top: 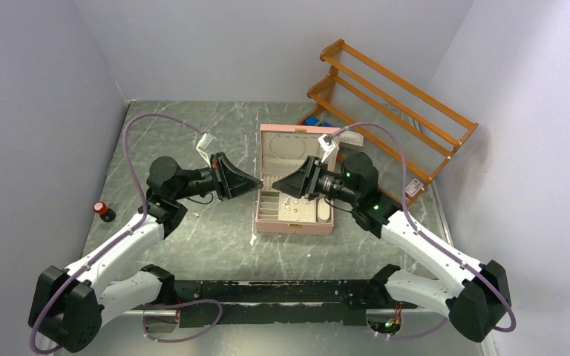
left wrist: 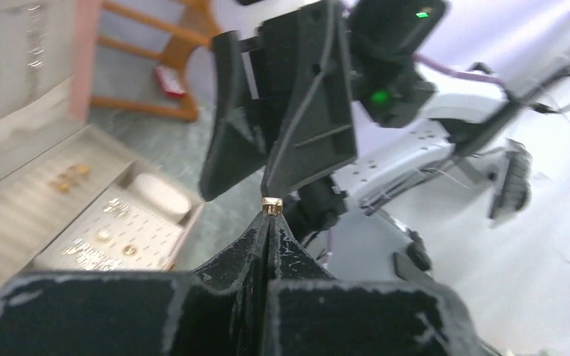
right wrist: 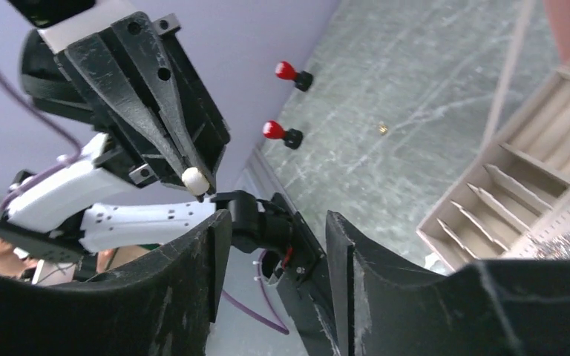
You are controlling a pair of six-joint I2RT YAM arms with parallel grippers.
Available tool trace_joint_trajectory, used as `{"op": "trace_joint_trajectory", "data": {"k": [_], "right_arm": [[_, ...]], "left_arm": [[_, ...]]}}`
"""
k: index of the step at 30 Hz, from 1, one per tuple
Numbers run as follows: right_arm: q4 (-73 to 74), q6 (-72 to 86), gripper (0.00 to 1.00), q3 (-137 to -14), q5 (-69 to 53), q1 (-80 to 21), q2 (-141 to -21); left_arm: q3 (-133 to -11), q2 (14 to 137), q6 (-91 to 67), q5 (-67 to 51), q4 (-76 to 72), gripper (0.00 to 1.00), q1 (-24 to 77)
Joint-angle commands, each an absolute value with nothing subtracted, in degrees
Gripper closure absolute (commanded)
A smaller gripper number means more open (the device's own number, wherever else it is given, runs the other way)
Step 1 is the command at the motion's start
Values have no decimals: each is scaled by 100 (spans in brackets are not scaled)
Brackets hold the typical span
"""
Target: Organize the mixed jewelry
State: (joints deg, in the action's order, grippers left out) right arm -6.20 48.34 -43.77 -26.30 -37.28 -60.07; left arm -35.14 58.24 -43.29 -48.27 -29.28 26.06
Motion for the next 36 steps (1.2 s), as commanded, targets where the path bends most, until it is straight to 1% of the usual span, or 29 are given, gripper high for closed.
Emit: {"op": "trace_joint_trajectory", "data": {"k": [1,4,7,10,15,18,23,25,31,36], "right_arm": [[-1795,5252,44,-4178,-2969,-3709,-5715],[-2101,5350,39,-4146,-3018,-3711,-5611],[-2417,5383,35,-4099,-3144,-3716,-5545],[-2573,5322,34,-4123,-3278,-3723,-5564],[-2668,5030,34,-4250,-3521,-3806,-5656],[-2554,4837,34,-4403,-3619,-3906,-5722],[-2065,4513,38,-4707,-3465,-4134,-5897],[-1982,4465,41,-4762,-3438,-4185,-5955],[-1987,4414,49,-4830,-3457,-4301,-6082],[-2015,4368,50,-4897,-3535,-4384,-6143]], "left_arm": [[-3286,6072,-5884,-5977,-5721,95,2584],[-3187,6325,-6708,-6213,-7081,95,2583],[-3165,6479,-7152,-6293,-7810,95,2584],[-3155,6550,-7395,-6323,-8260,95,2584],[-3177,6559,-7503,-6394,-8500,95,2584],[-3205,6443,-7166,-6362,-8011,95,2584],[-3388,6026,-5894,-6145,-6004,95,2583],[-3488,5893,-5575,-6074,-5411,95,2581],[-3556,5843,-5402,-6104,-5145,95,2591],[-3559,5857,-5378,-6087,-5117,95,2592]]}}
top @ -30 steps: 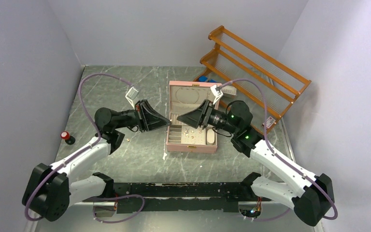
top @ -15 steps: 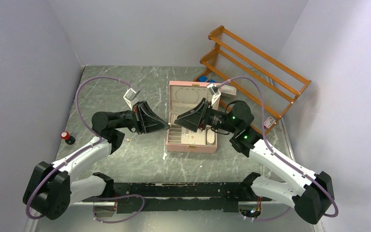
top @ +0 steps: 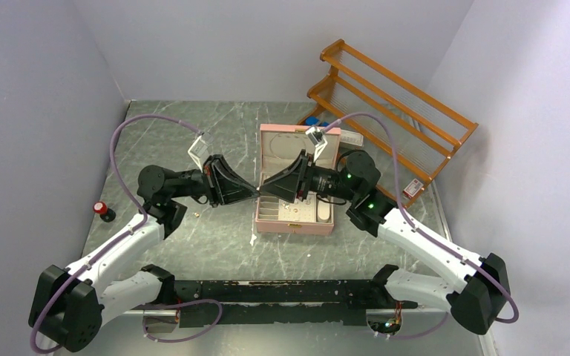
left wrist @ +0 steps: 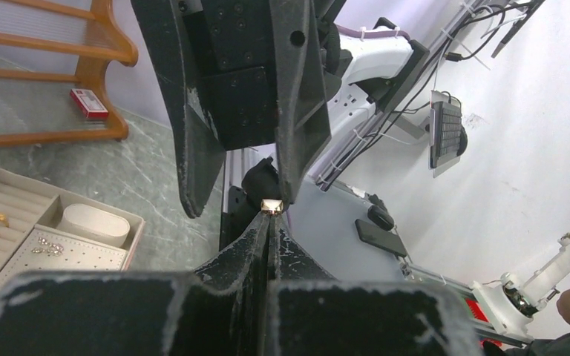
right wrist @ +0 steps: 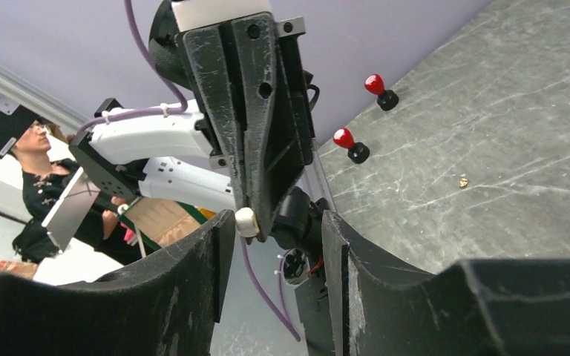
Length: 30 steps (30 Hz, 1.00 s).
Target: Organize the mixed jewelry
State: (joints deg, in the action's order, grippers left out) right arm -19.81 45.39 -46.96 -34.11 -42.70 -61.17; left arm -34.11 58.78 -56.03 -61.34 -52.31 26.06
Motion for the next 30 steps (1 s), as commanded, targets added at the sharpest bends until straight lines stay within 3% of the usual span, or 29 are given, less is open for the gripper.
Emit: {"op": "trace_joint_trajectory", "data": {"k": [1,6,16,30], "right_arm": [[-2074,4395,50,-4885,-3567,-4383,-6136],[-2127,4438,50,-4861,-3551,-4390,-6130],[-1952,4231,59,-4921,-3492,-4413,-6214],[-1795,4074,86,-4931,-3339,-4416,-6225]], "left_arm": [[-3560,5869,-5367,-6082,-5096,95,2593],[-3551,5888,-5353,-6074,-5073,95,2591],[-3569,5877,-5312,-6090,-4902,95,2588],[-3566,5867,-5168,-6091,-4686,95,2591]]}}
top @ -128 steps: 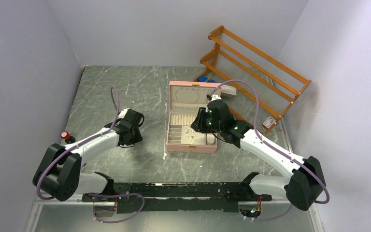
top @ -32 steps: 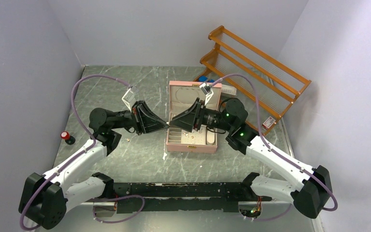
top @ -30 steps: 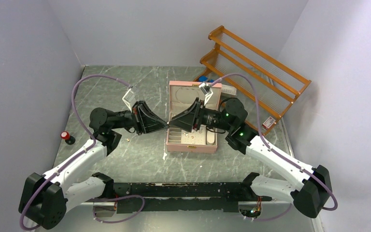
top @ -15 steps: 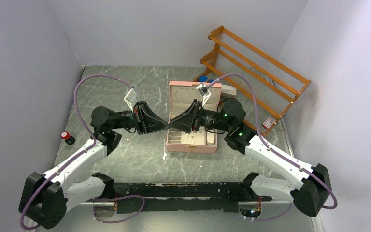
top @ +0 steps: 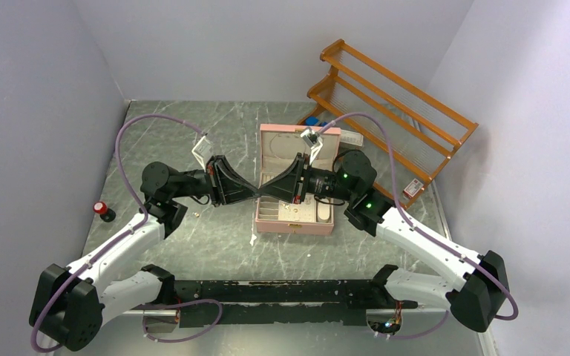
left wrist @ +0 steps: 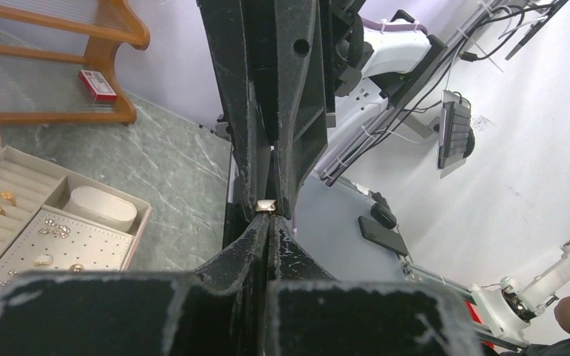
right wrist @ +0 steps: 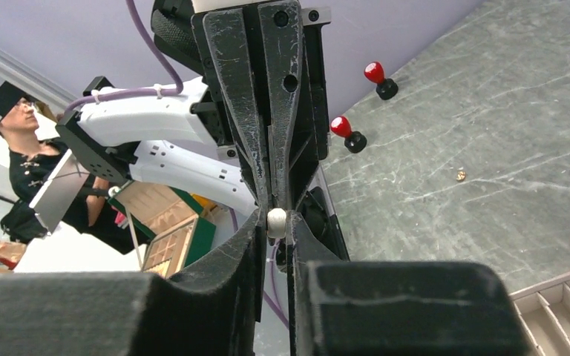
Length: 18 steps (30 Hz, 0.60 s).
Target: Organize the mixed jewelry
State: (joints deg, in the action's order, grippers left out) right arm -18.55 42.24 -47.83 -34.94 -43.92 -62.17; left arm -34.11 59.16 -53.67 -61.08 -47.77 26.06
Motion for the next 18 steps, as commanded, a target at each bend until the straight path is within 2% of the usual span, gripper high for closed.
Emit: {"op": "trace_joint_trajectory", "data": {"k": [1,3,5,7,12,15,18], "right_arm": [[-1772,4078,87,-4924,-3307,-4414,-6223],[-1743,4070,89,-4907,-3248,-4412,-6208],[-1709,4076,89,-4888,-3151,-4419,-6176],[-1634,4065,90,-4878,-3035,-4414,-6143],[-1448,4058,91,-4807,-2712,-4414,-6050],[-1253,4025,91,-4751,-2451,-4408,-6008],[-985,3955,91,-4709,-2243,-4403,-5951]], "left_arm": [[-3575,5863,-5142,-6091,-4643,95,2590],[-3601,5870,-5066,-6071,-4502,94,2593],[-3616,5855,-4989,-6038,-4367,89,2592],[-3641,5817,-4874,-5990,-4181,80,2587],[-3678,5678,-4424,-5792,-3472,41,2586],[-3683,5588,-4179,-5612,-3131,28,2585],[-3683,5520,-3998,-5458,-2874,21,2586]]}}
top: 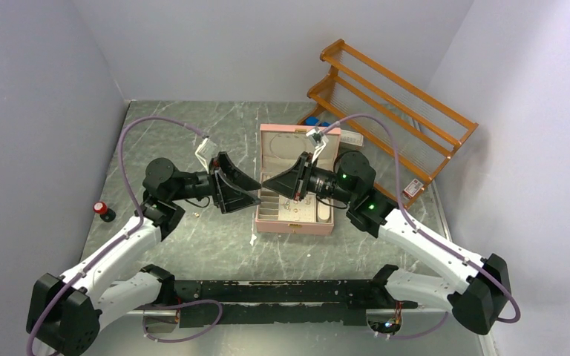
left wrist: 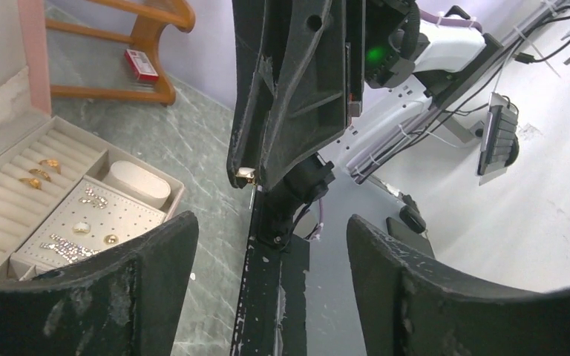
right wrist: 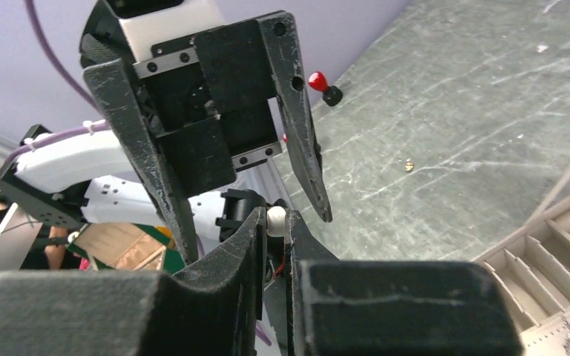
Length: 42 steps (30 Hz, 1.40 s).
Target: Organize the mixed jewelry
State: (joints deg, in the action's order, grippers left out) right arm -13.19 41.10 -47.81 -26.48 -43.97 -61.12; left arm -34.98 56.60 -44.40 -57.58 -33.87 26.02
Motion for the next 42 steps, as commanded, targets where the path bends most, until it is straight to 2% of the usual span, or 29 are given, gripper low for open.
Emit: {"op": "trace_joint_trajectory", "data": {"k": [1,7,17,20,28,42], "right_arm": [[-914,3944,91,-4689,-2185,-4403,-5924],[-234,3686,91,-4645,-1663,-4403,-5778],[1431,3390,91,-4571,559,-4384,-5899],[1844,3416,91,-4620,1110,-4375,-6089],[2217,3518,91,-4749,1551,-4370,-6663],[1887,3489,92,-4852,1447,-4342,-7265]], "left_arm": [[-3687,5502,-3940,-5412,-2795,20,2584],[-3754,5434,-3467,-4802,-2048,18,2583],[-3926,5329,-2699,-2217,-53,18,2584],[-3938,5397,-2608,-1790,286,19,2584],[-3979,5770,-2440,-1279,608,20,2582],[-4028,5991,-2426,-1329,620,22,2583]]}}
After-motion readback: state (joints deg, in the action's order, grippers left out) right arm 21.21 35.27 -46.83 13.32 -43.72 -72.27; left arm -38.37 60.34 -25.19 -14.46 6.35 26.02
